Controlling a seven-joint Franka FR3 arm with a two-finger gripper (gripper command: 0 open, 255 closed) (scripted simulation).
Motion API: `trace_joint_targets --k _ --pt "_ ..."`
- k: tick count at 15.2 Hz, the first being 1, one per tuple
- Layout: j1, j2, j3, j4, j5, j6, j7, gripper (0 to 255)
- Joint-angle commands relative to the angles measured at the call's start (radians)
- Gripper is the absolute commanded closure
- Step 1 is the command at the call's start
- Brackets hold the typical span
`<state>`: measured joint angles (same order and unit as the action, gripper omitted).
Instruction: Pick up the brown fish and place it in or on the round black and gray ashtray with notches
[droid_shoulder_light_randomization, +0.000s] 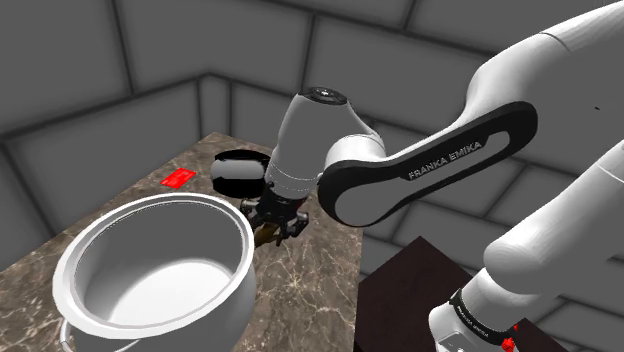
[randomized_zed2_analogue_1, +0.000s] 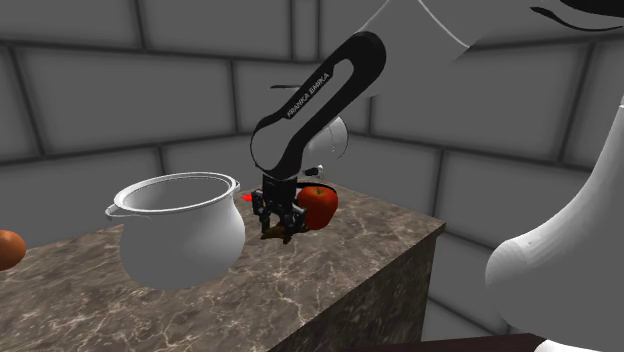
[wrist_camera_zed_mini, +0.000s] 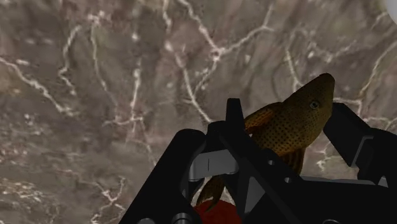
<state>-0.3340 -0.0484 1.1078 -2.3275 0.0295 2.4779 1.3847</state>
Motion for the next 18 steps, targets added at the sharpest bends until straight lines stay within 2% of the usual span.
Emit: trace_joint_targets --k 1,8,18 --pt "0.007 -0.036 -0.01 0.013 0.051 -0.03 -0.037 255" --pt "0.043 -0.131 -0.063 0.06 0.158 -0.136 -0.115 255" --pt "0.075 -0.215 -0.13 0.145 0.222 -0.283 -0.165 255"
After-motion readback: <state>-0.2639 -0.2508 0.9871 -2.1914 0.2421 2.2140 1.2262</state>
